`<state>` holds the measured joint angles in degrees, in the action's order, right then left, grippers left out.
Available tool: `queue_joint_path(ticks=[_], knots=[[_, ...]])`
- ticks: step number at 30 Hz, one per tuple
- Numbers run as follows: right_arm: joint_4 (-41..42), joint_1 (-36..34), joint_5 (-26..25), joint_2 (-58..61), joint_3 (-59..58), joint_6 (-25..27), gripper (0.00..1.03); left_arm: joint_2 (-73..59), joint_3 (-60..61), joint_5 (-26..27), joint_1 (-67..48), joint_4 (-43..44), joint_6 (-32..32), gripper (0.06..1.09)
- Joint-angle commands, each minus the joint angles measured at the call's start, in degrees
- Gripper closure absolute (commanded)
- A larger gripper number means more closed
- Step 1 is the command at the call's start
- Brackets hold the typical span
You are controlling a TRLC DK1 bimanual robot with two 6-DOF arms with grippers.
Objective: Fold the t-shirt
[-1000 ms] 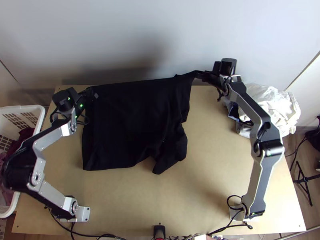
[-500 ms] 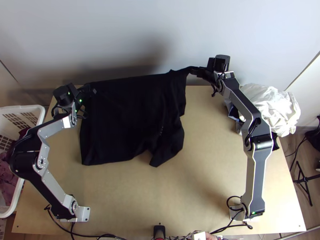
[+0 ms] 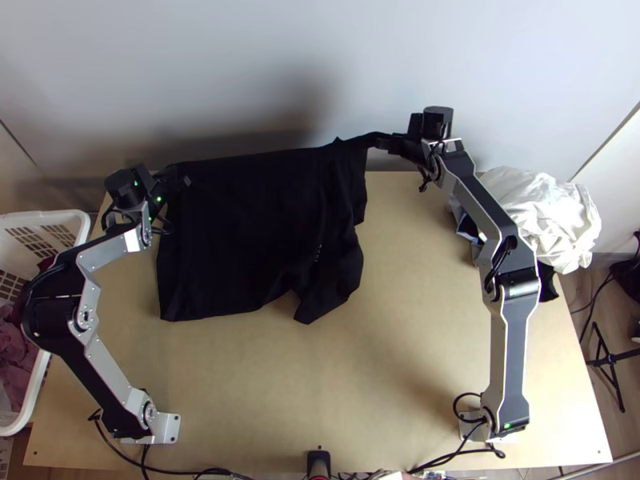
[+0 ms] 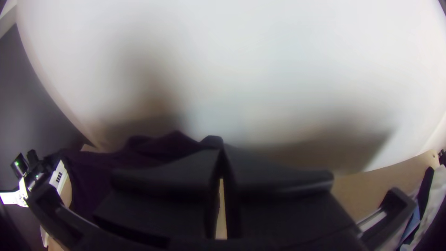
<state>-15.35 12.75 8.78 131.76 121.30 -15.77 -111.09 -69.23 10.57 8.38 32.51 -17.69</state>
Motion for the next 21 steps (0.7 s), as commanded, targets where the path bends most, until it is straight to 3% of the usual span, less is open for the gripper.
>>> queue_joint_path(ticks=[1,4,6,9,21], knots=[[-1.2,1.1,0.2,-1.5,-1.7,0.7,1.00,1.9,3.3,1.4,-0.3,-0.4,0.9,0.88],[-1.2,1.3,0.2,-2.5,-2.5,0.7,1.00,2.9,4.6,1.6,-0.2,-0.7,0.9,0.65],[-1.2,1.5,0.2,-3.1,-3.2,0.8,1.00,3.5,5.2,2.0,0.0,-1.2,0.9,0.45],[-1.2,1.5,0.2,-3.9,-4.0,1.0,1.00,3.9,5.5,3.0,0.4,-2.5,0.9,0.29],[-1.2,1.7,0.2,-6.3,-7.5,1.6,1.00,2.0,6.2,3.5,0.5,-2.5,2.5,0.26]])
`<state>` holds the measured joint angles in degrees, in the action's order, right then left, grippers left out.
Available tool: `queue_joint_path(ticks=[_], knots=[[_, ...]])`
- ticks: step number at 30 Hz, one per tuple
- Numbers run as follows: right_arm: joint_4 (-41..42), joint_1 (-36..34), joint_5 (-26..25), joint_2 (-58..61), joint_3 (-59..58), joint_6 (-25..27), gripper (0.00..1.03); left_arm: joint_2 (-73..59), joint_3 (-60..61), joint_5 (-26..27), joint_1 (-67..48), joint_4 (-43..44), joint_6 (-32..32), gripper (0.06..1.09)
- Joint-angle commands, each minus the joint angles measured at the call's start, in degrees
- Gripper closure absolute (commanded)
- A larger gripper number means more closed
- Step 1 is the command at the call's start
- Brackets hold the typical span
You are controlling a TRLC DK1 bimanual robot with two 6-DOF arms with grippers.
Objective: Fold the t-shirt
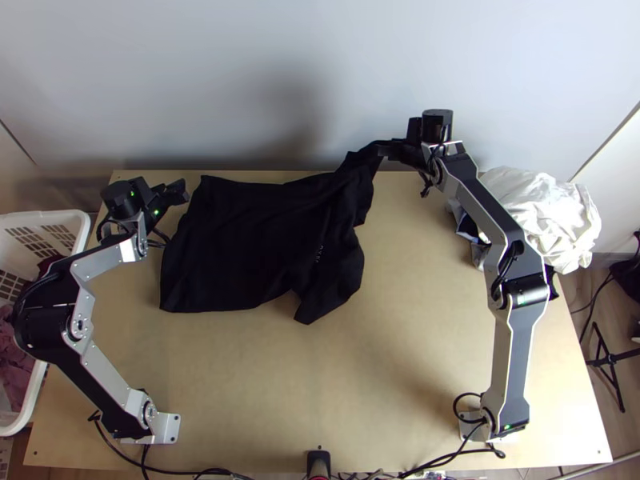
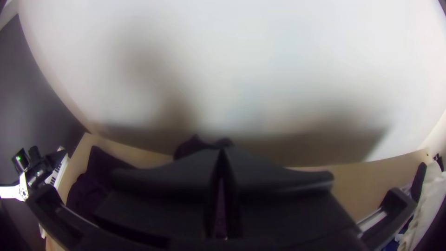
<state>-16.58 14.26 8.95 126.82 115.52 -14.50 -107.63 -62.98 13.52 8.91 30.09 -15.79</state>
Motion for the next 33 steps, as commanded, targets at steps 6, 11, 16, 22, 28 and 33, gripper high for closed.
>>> queue_joint_path(ticks=[6,11,16,22,28,33], knots=[[0.1,1.0,0.0,-2.9,-4.2,1.4,1.00,-5.3,-4.7,4.3,-0.6,-5.0,0.0,0.25],[0.1,3.1,0.0,-4.8,-7.2,3.1,1.00,-9.3,-17.7,6.9,-0.9,-20.2,-1.3,0.25],[1.0,4.0,-0.1,-6.3,-9.6,3.2,1.00,-13.5,-28.1,8.1,-1.3,-28.2,-3.5,0.25],[1.5,4.0,-0.5,-7.7,-11.6,3.6,1.00,-19.6,-38.4,8.5,-2.9,-39.4,-3.5,0.25],[2.5,3.9,-1.1,-9.2,-13.7,4.6,1.00,-23.6,-45.5,9.5,-3.3,-46.4,-4.1,0.23],[3.0,3.9,-1.8,-9.6,-14.7,5.3,1.00,-23.1,-45.9,9.5,-3.5,-48.1,-4.0,0.23]])
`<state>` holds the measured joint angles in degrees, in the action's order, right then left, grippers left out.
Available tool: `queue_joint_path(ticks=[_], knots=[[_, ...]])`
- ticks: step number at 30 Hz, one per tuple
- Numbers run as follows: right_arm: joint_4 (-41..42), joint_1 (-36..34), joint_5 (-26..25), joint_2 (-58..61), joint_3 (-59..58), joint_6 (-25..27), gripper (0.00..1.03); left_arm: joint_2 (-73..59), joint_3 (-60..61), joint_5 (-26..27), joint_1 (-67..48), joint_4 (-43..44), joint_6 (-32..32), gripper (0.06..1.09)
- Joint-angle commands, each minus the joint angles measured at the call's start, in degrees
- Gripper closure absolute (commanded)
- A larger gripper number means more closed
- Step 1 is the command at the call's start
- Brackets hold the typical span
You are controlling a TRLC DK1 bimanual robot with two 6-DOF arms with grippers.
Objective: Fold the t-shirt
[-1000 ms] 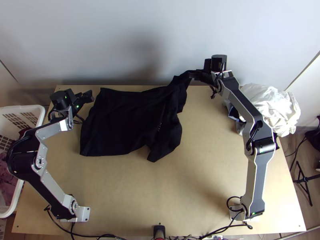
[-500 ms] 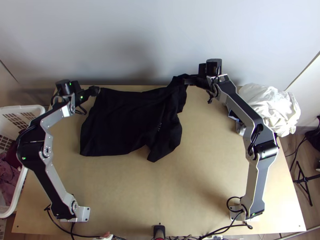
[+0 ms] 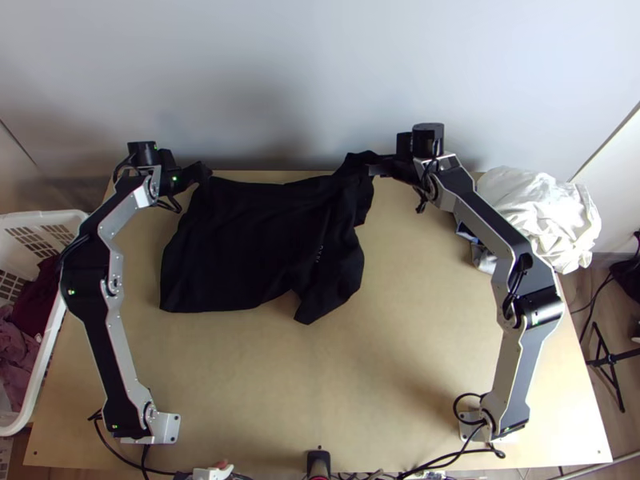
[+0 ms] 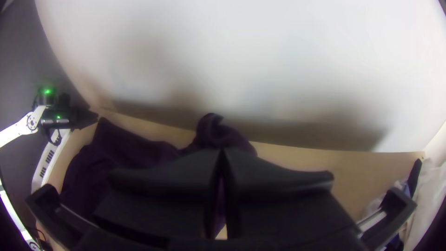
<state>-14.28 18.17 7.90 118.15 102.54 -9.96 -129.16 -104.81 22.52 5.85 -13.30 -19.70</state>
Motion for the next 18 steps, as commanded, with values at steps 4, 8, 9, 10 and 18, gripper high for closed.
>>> queue_joint_path(ticks=[4,8,9,10,18], knots=[[1.3,0.2,-0.9,-0.9,-1.9,0.7,1.00,-1.5,-4.3,0.8,-0.6,-5.8,-0.2,0.24],[1.8,0.5,-0.9,-0.9,-2.0,0.7,1.00,-1.7,-4.5,3.1,-0.8,-5.8,-2.6,0.37],[1.8,0.6,-0.9,-0.9,-2.0,0.8,1.00,-1.9,-4.7,3.2,-1.1,-6.3,-2.6,0.37],[1.9,0.6,-0.9,-0.9,-2.0,1.0,1.00,-2.1,-4.7,3.1,-1.3,-6.6,-2.5,0.37],[2.0,0.3,-0.9,-1.8,-1.6,1.5,1.00,-2.9,-5.0,2.3,-1.4,-6.9,-1.8,0.37]])
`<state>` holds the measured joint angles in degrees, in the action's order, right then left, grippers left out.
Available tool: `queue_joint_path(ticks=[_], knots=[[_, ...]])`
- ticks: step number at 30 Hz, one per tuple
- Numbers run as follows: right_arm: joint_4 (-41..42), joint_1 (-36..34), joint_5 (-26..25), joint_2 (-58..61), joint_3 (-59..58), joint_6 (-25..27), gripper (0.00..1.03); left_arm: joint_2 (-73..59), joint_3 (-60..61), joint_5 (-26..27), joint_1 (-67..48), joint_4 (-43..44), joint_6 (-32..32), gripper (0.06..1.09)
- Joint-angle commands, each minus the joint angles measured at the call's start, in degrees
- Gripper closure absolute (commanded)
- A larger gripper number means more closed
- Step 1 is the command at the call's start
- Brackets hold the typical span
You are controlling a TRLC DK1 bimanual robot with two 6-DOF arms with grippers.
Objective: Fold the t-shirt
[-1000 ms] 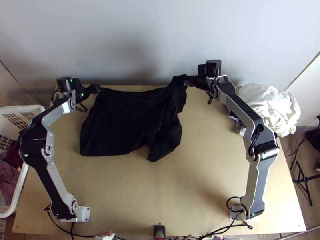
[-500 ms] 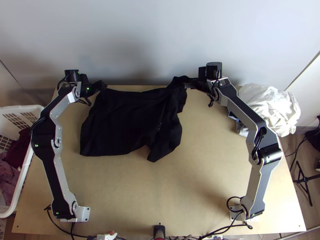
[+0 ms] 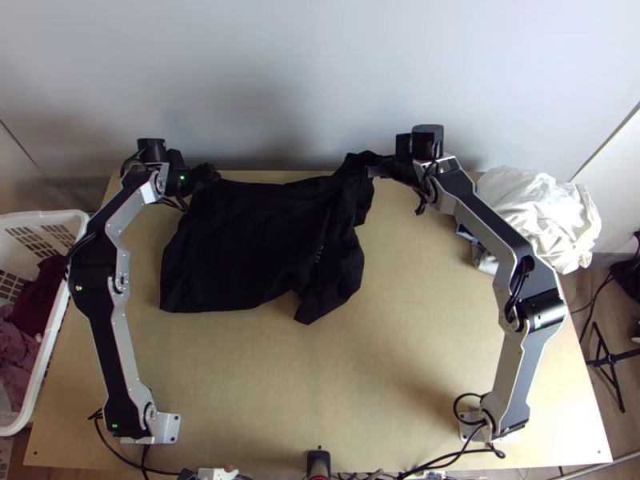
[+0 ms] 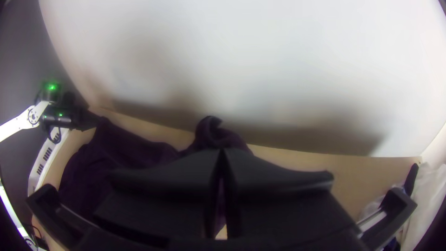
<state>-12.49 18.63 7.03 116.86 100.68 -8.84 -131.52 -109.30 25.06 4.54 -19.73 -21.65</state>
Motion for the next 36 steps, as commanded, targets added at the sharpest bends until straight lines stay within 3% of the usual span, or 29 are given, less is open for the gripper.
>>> queue_joint_path(ticks=[1,5,6,10,17,19,29,36], knots=[[0.2,-0.2,0.0,-0.5,0.3,0.4,1.00,-0.8,-0.6,-0.5,-0.1,-0.5,0.3,0.37],[0.3,0.0,0.0,-0.7,0.6,0.3,1.00,-1.4,-0.7,-2.9,-0.1,-1.0,1.9,0.38],[0.3,0.0,0.0,-0.7,0.6,0.3,1.00,-1.5,-0.7,-2.9,0.1,-1.0,1.9,0.43],[0.3,0.2,0.1,-0.9,0.6,0.1,1.00,-2.7,-1.8,-3.0,0.5,-1.0,1.7,0.82],[0.3,0.6,0.1,-2.6,0.0,0.1,1.00,-5.0,-3.3,-5.5,0.8,-0.9,0.2,0.83],[0.3,0.5,0.1,-3.0,-0.2,0.2,1.00,-4.9,-3.6,-5.5,1.0,-0.8,-0.2,1.06],[-0.5,1.0,0.0,-6.1,-2.4,0.1,1.00,1.3,-2.2,-5.5,2.4,-3.8,-0.7,1.05],[-1.7,3.8,0.0,-12.3,-13.1,0.9,1.00,6.5,1.1,-5.5,4.5,-4.4,1.7,1.05]])
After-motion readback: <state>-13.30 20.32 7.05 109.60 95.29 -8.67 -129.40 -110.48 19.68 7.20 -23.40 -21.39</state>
